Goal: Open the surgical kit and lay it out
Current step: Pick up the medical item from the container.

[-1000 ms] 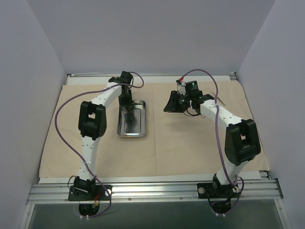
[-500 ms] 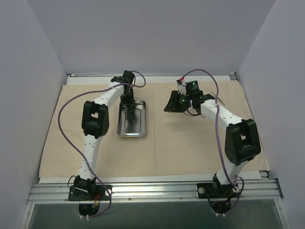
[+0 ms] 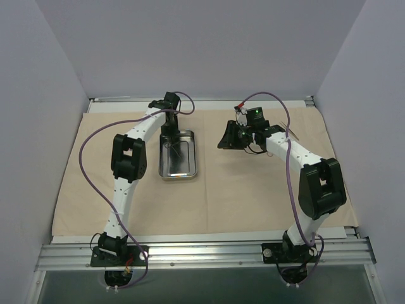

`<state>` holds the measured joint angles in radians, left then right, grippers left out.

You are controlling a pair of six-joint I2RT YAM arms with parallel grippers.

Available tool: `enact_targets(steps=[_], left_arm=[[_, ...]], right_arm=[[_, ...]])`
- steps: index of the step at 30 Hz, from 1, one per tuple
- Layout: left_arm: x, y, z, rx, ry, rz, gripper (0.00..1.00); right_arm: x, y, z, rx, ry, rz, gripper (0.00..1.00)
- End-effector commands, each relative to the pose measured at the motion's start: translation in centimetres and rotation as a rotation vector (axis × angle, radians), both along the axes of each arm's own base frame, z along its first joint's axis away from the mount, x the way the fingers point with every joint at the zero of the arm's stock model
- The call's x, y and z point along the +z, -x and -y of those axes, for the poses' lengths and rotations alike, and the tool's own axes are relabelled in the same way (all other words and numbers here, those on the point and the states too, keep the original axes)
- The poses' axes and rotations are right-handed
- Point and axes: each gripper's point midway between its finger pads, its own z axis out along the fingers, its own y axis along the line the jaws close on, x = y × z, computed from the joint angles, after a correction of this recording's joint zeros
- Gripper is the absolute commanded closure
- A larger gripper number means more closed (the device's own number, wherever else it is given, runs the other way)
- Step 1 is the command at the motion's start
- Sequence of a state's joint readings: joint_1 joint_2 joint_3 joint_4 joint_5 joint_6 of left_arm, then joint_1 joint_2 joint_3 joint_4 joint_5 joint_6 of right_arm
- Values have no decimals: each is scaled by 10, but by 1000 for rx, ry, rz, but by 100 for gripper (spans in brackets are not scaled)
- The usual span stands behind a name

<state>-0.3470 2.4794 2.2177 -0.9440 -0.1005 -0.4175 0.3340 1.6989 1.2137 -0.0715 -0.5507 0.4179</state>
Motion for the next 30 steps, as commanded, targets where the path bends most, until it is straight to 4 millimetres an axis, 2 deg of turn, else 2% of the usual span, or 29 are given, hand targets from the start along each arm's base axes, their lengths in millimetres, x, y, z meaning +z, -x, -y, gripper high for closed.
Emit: enact_targets(steps=[1,3,4,6,7,15,18,19,20,21,22,23,24,25,27,30], left_arm=[[1,10,-10,-11,-27,-29,98],[15,11,-10,-12,-19,-15,98],[34,9,-10,-11,-5,18,98],[51,10,-8,-16,15,49,98],[75,13,-6,-23,40,87,98],[105,22,-3,-36,79,123,98],[119,27,5,-54,128,132,98],[128,28,6,-57,141,148,98],[133,33,16,-79,182,144,98],[137,35,20,-89,196,146,98],[146,38,23,-99,210,157,98],[156,44,28,-113,222,170,98],[154,45,31,-120,223,167,98],[165,49,34,-131,234,185,98],[171,55,40,-142,253,192,98],[182,66,51,-168,266,207,98]], right_arm=[[14,-2,1,11,-5,30,69],[15,-3,1,11,-3,35,69],[15,-4,0,13,-3,38,69],[14,-5,0,16,0,39,69],[13,-7,-2,24,4,49,69],[14,-7,-13,59,5,72,69],[28,-4,-30,132,-40,115,68],[36,-2,-41,173,-70,144,67],[50,4,-54,245,-142,171,66],[60,6,-61,272,-191,187,62],[72,7,-71,303,-222,224,52],[70,9,-76,320,-216,216,48],[74,8,-82,342,-215,239,45],[82,9,-88,364,-208,241,44],[75,13,-100,393,-192,214,44],[75,15,-110,403,-194,206,44]])
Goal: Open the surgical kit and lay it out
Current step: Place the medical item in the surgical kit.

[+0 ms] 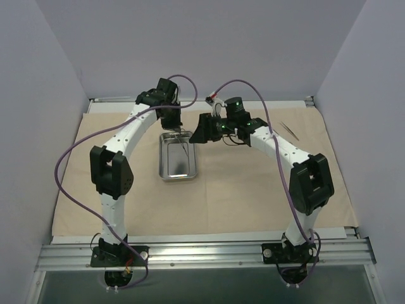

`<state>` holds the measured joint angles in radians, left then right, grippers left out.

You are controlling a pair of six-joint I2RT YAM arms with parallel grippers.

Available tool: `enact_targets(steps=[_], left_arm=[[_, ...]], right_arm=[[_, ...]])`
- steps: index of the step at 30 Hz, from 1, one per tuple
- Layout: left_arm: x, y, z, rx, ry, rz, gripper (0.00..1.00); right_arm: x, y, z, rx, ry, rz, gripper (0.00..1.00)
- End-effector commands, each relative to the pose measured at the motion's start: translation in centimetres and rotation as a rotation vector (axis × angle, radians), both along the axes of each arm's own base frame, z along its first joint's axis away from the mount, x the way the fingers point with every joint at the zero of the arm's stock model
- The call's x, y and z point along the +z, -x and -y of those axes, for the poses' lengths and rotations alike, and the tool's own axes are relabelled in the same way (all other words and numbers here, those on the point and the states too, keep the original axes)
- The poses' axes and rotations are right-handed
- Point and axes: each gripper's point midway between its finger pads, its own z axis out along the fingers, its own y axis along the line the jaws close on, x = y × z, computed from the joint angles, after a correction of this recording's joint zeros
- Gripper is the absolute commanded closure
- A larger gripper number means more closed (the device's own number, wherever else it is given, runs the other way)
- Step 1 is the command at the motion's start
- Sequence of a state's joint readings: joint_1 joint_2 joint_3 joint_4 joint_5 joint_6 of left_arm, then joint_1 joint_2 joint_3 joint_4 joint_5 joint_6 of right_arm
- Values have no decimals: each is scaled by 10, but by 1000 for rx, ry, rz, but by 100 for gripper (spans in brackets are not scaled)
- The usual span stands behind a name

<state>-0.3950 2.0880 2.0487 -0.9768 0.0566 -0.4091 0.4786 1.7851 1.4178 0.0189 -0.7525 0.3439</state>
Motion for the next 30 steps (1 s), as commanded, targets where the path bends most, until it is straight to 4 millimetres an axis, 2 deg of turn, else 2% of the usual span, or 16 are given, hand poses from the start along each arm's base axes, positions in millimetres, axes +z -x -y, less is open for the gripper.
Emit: enact_targets(steps=[1,9,15,21,24,25,26,27,28,30], left_arm=[[48,16,21,-51,78,87,98],[66,32,45,-101,120,123,98],[68,39,59,-131,129,128,98],[70,41,67,-145,143,127,98],[72,40,69,-155,154,132,98],[72,39,68,-154,147,132,98],[76,37,65,-153,134,145,86],[80,35,62,-148,125,162,77],[83,34,60,-147,120,172,71],[97,29,52,-145,142,206,71]], right_arm=[[8,9,-16,64,-20,4,44],[-5,12,-17,44,21,-33,47],[-12,11,-17,33,23,-58,54],[-12,13,-25,57,-40,-73,73],[-10,17,-29,57,-84,-107,90],[-8,16,-30,53,-102,-99,99],[-11,17,-29,37,-110,-128,100],[-5,17,-30,35,-128,-115,100],[-3,17,-30,31,-139,-113,100],[2,20,-28,11,-171,-126,100]])
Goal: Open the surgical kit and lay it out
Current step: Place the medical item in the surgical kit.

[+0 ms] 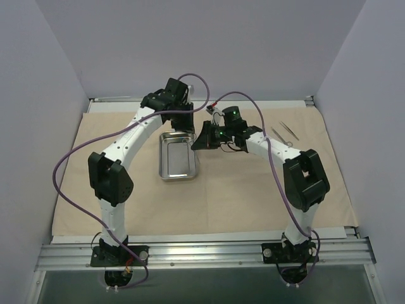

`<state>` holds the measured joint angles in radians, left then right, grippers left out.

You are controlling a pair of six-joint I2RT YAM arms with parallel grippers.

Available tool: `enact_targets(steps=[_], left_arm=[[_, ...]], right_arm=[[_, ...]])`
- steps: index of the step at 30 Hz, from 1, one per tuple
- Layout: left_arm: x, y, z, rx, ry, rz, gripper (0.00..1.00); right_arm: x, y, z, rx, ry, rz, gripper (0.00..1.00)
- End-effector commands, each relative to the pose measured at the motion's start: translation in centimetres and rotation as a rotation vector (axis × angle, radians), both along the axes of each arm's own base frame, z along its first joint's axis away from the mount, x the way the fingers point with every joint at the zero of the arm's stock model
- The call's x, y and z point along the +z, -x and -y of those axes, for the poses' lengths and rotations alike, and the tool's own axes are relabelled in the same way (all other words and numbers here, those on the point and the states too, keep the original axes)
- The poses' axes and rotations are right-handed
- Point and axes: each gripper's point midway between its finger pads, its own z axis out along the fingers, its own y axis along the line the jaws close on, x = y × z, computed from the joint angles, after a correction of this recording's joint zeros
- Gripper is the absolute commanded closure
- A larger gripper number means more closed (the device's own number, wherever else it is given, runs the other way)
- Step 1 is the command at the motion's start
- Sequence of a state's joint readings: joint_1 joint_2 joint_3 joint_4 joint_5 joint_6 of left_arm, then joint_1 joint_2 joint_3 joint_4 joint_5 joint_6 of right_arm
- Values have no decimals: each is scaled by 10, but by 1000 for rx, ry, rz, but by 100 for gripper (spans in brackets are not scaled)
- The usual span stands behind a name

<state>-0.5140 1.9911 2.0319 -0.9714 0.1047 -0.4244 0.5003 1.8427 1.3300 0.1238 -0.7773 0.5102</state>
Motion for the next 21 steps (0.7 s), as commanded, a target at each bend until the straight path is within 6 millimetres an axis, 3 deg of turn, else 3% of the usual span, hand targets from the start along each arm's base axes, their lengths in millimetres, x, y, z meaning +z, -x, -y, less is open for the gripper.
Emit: enact_targets(steps=[1,5,7,8,9,11,12,13,15,16,18,21], left_arm=[[59,-12,-6,-3,79,152,71],[83,-8,-32,11,98,211,57],[87,11,-38,-14,136,224,43],[94,13,-36,-26,172,253,42],[90,32,-36,-59,207,238,40],[98,42,-27,-120,284,272,40],[104,57,-18,-178,342,261,40],[92,65,-14,-198,361,222,40],[98,73,-4,-226,434,218,40],[91,81,3,-249,466,190,40],[105,83,12,-261,533,223,39],[108,85,17,-266,567,227,39]], right_arm=[[44,6,-13,15,-145,60,100],[66,6,-5,-42,-205,83,100],[77,3,-1,-82,-254,82,100],[88,1,2,-109,-276,100,100],[93,1,3,-125,-290,95,100],[109,-2,6,-150,-310,117,100],[116,-5,8,-172,-321,134,100],[126,-7,9,-193,-339,135,100],[143,-10,13,-231,-366,159,100],[148,-11,14,-245,-374,158,100],[159,-13,18,-285,-377,175,100],[170,-12,24,-318,-405,182,100]])
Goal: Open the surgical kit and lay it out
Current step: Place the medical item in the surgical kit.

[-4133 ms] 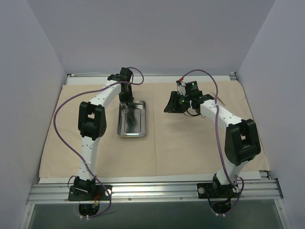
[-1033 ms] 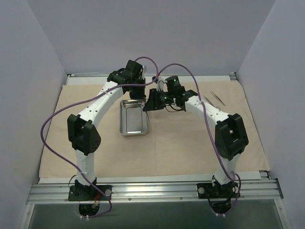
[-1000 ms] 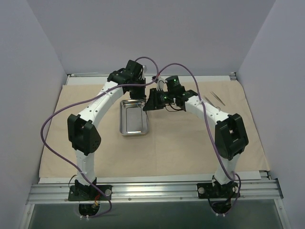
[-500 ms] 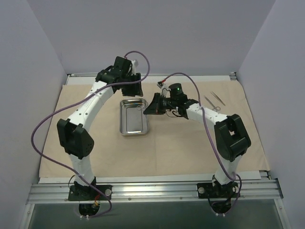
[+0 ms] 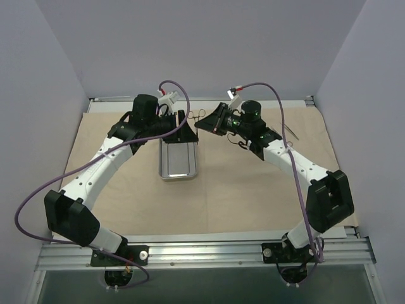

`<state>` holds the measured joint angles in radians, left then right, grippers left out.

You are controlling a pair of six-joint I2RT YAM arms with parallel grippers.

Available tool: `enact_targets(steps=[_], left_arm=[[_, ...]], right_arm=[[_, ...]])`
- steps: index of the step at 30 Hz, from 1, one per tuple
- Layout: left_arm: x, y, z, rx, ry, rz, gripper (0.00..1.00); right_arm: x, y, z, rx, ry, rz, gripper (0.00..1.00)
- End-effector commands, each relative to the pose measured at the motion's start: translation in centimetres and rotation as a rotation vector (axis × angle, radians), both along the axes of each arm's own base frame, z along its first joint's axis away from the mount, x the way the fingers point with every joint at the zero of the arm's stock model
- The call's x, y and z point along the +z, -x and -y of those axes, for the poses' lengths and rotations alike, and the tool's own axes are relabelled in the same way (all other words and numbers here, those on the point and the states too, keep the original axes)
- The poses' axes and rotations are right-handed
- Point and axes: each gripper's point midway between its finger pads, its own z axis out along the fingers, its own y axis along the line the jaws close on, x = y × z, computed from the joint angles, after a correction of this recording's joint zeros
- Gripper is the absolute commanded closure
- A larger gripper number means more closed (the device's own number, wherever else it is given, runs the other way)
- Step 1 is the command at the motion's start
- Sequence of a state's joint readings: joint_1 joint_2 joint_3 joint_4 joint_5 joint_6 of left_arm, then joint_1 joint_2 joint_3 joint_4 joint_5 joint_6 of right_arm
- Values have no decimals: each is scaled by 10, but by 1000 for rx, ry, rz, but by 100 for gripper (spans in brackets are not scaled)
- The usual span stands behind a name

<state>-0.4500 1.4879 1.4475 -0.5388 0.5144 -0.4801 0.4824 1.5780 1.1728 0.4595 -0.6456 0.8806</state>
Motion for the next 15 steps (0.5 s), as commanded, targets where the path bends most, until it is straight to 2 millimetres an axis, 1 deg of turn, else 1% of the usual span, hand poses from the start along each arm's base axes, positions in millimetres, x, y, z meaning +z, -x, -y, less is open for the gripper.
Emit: enact_targets(steps=[1,2,7,9,11,12,13,15], left_arm=[[35,0,19,-60,138,82,39],[35,0,20,-58,144,77,39],[35,0,26,-66,190,60,40],[36,0,30,-80,220,49,43],[38,0,33,-83,246,39,52],[34,-1,35,-89,248,26,60],[35,1,36,-105,254,18,75],[29,1,37,-110,245,-8,88]], right_arm=[[55,-6,12,-90,-99,89,100],[61,-4,14,-100,-121,85,100],[67,-1,17,-124,-159,76,100],[65,-1,17,-123,-157,70,100],[64,0,17,-120,-162,60,100],[66,1,17,-120,-166,63,100],[65,1,18,-120,-166,60,100],[68,2,19,-122,-170,63,100]])
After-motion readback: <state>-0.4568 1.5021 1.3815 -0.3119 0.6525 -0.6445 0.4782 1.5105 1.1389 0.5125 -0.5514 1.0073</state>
